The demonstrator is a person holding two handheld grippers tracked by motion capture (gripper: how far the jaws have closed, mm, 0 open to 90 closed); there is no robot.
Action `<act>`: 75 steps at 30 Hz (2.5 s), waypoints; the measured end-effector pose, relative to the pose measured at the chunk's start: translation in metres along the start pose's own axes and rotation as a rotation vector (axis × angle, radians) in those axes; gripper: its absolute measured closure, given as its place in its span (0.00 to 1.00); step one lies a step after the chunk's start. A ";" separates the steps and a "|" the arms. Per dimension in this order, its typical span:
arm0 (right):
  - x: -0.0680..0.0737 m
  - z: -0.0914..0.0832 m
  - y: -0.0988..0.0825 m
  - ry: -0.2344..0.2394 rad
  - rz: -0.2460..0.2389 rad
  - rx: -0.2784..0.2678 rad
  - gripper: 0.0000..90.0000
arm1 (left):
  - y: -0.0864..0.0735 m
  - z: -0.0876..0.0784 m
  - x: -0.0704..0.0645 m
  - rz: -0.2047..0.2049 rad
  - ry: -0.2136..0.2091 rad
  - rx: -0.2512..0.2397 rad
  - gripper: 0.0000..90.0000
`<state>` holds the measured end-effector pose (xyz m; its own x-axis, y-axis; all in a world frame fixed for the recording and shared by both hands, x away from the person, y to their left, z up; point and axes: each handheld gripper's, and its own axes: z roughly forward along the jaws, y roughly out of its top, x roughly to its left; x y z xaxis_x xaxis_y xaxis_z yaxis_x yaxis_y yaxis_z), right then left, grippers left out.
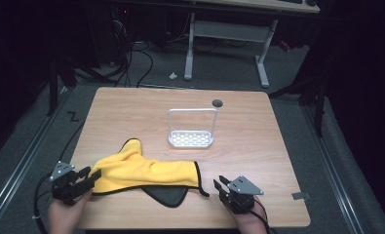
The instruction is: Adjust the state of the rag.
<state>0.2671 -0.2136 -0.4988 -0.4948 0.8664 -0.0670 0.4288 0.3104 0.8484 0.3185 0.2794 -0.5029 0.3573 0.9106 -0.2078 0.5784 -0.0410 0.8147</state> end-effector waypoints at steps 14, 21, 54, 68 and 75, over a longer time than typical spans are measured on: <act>-0.006 0.001 -0.002 -0.005 0.006 0.000 0.78 | 0.002 -0.027 0.008 -0.036 -0.032 -0.020 0.51; -0.005 0.003 -0.001 -0.003 -0.004 0.004 0.78 | 0.006 -0.004 -0.055 0.100 -0.185 0.024 0.50; 0.004 0.009 -0.002 0.038 -0.023 0.034 0.77 | 0.005 0.113 -0.199 0.452 -0.240 0.239 0.66; 0.038 0.012 0.006 0.161 -0.088 0.024 0.79 | 0.038 0.071 -0.165 0.211 -0.353 0.048 0.91; 0.087 0.052 0.010 0.258 -0.211 0.121 0.85 | 0.043 0.038 -0.161 0.186 -0.408 -0.027 0.91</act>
<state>0.2673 -0.1150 -0.5236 -0.7502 0.6556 -0.0861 0.3756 0.5297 0.7604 0.3136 0.1158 -0.4552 0.7165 0.6519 -0.2483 0.4593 -0.1730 0.8713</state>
